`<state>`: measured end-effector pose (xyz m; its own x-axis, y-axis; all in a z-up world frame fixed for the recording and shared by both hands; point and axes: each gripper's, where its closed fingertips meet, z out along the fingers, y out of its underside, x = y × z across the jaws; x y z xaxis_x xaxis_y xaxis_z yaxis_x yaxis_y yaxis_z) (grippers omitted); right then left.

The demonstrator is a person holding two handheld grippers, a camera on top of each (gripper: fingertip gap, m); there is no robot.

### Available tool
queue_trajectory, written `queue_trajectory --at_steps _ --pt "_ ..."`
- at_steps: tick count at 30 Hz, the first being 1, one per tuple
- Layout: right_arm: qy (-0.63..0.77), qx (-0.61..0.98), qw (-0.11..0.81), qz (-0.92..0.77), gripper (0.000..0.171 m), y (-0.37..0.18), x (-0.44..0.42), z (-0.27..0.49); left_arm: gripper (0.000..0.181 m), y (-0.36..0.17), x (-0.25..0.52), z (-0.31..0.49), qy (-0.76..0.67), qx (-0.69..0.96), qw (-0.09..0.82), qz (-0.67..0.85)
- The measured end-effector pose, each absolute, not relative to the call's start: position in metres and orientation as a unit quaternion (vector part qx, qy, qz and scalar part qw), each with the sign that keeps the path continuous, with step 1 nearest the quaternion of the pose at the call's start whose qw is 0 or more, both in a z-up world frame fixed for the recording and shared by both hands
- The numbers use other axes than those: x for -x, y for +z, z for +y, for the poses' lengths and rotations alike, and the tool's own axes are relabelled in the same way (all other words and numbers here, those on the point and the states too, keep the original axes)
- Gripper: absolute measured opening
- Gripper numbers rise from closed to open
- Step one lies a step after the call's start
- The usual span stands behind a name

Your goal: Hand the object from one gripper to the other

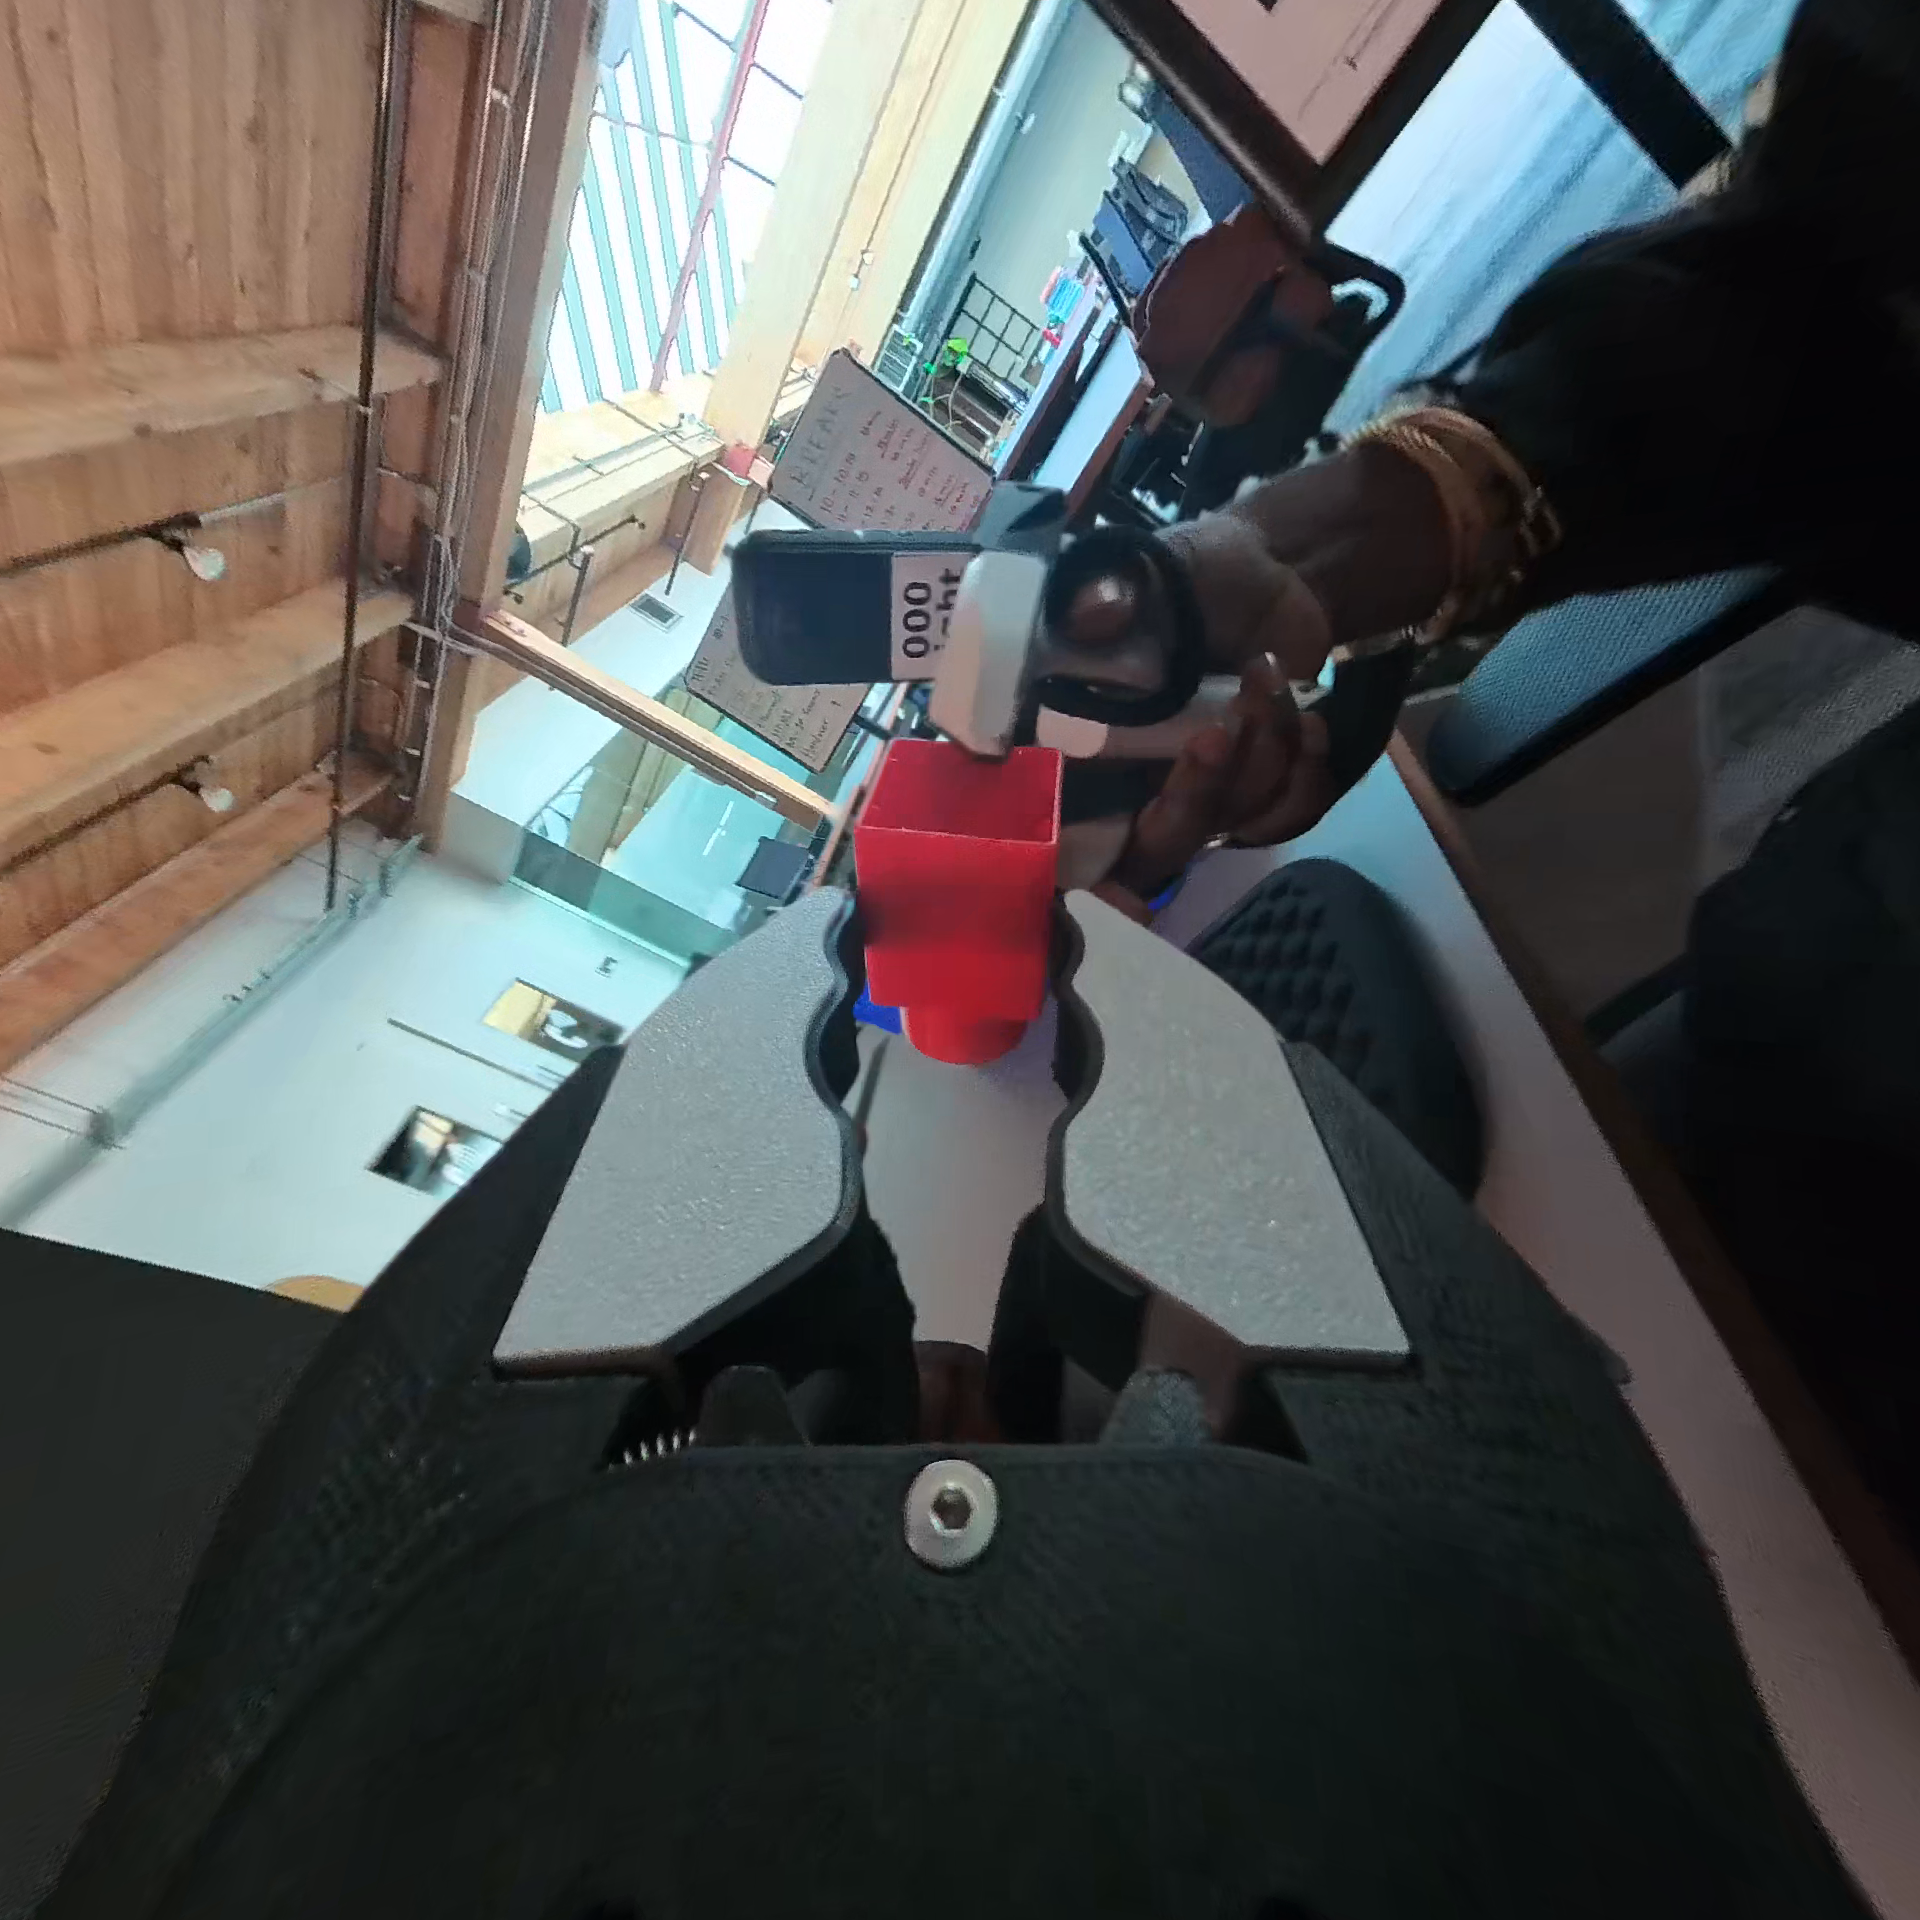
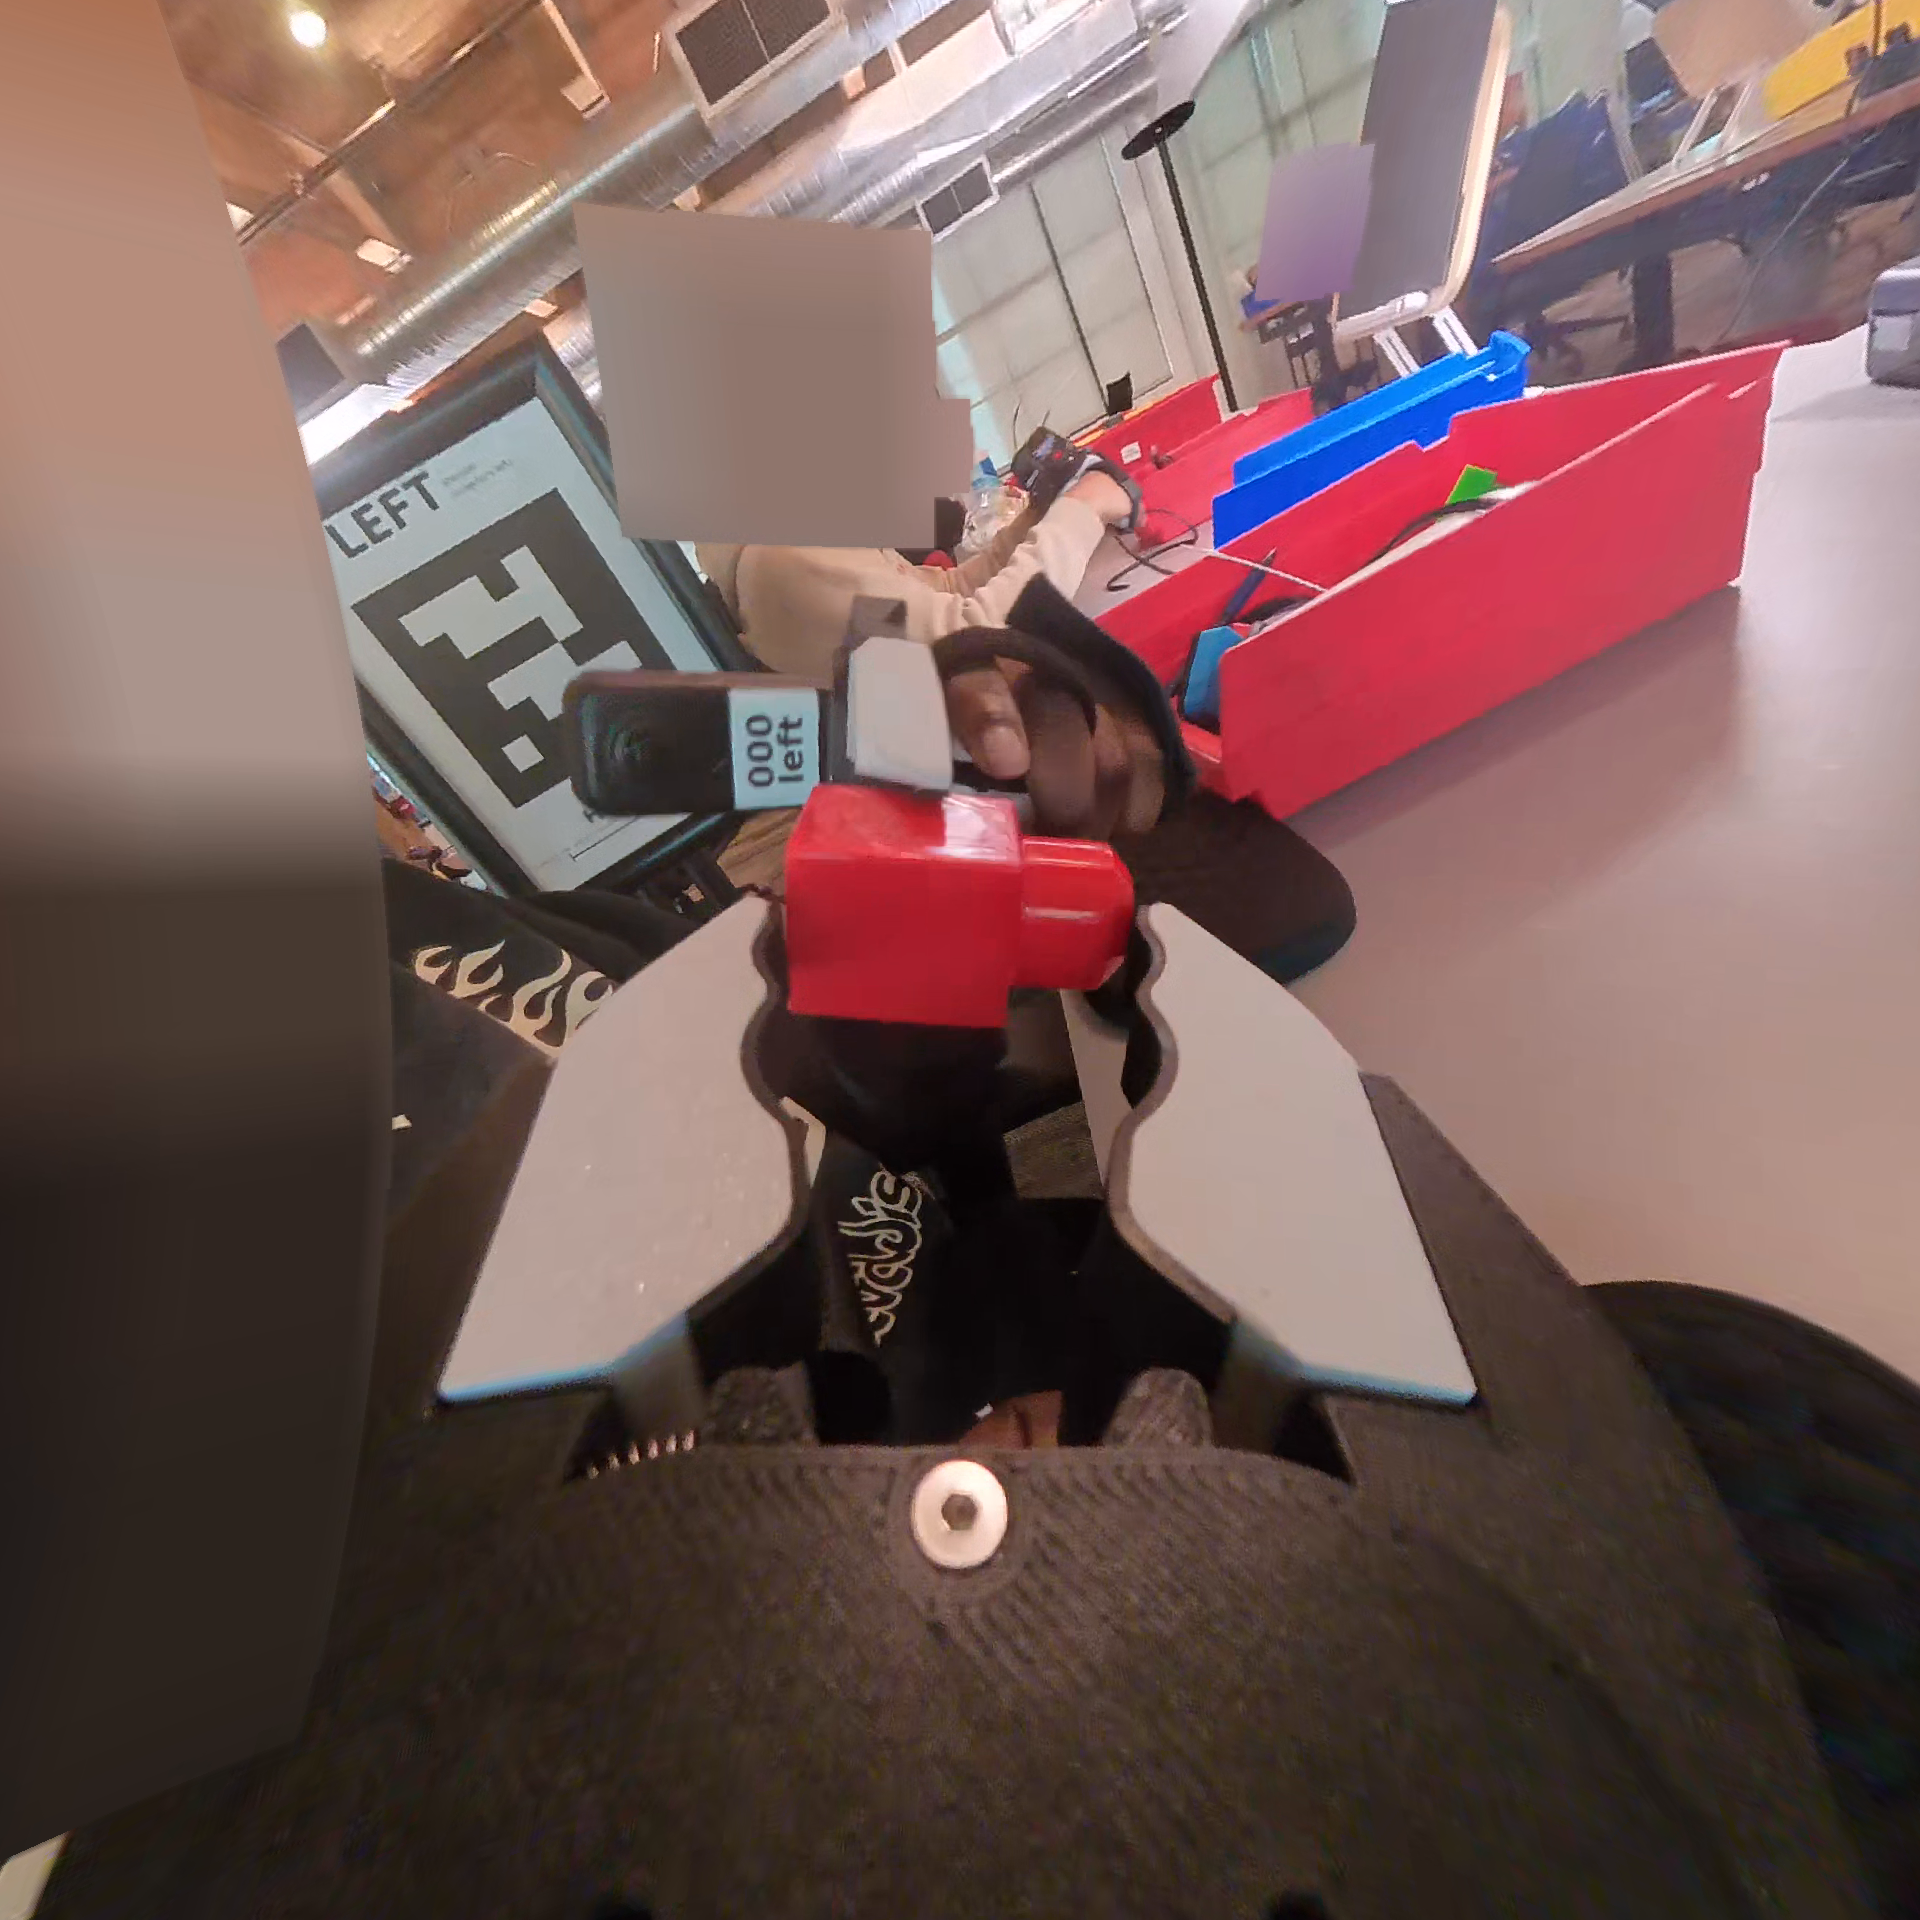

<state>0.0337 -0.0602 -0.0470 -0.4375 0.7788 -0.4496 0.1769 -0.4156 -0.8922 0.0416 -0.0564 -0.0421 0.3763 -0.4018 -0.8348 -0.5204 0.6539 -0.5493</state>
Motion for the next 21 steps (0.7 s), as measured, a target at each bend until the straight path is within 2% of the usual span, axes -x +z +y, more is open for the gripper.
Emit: queue_trajectory --at_steps 2,3,6,8,10,13,16,18,21 --pt "0.686 0.453 0.251 -0.511 0.070 -0.042 -0.036 -0.060 0.033 -0.035 -0.040 -0.054 -0.028 0.459 0.720 0.519" --pt "0.677 0.434 0.290 -0.520 0.082 -0.039 -0.036 -0.058 0.033 -0.034 -0.039 -0.054 -0.082 0.488 0.712 0.498" --pt "0.568 0.334 0.481 -0.578 0.101 -0.033 -0.041 -0.052 0.033 -0.032 -0.036 -0.053 -0.245 0.566 0.661 0.428" --pt "0.434 0.248 0.611 -0.614 0.097 -0.033 -0.046 -0.050 0.034 -0.036 -0.037 -0.055 -0.365 0.614 0.590 0.376" --pt "0.313 0.176 0.676 -0.643 0.087 -0.037 -0.050 -0.054 0.033 -0.036 -0.040 -0.062 -0.459 0.618 0.536 0.345" --pt "0.194 0.117 0.699 -0.678 0.086 -0.050 -0.047 -0.062 0.033 -0.044 -0.044 -0.064 -0.511 0.632 0.479 0.331" --pt "0.133 0.084 0.716 -0.680 0.080 -0.055 -0.041 -0.067 0.034 -0.052 -0.051 -0.067 -0.519 0.640 0.454 0.338" --pt "0.116 0.062 0.719 -0.683 0.067 -0.059 -0.040 -0.070 0.034 -0.055 -0.055 -0.070 -0.522 0.639 0.445 0.347" --pt "0.151 0.091 0.710 -0.681 0.066 -0.055 -0.040 -0.069 0.039 -0.051 -0.053 -0.069 -0.502 0.618 0.478 0.370"
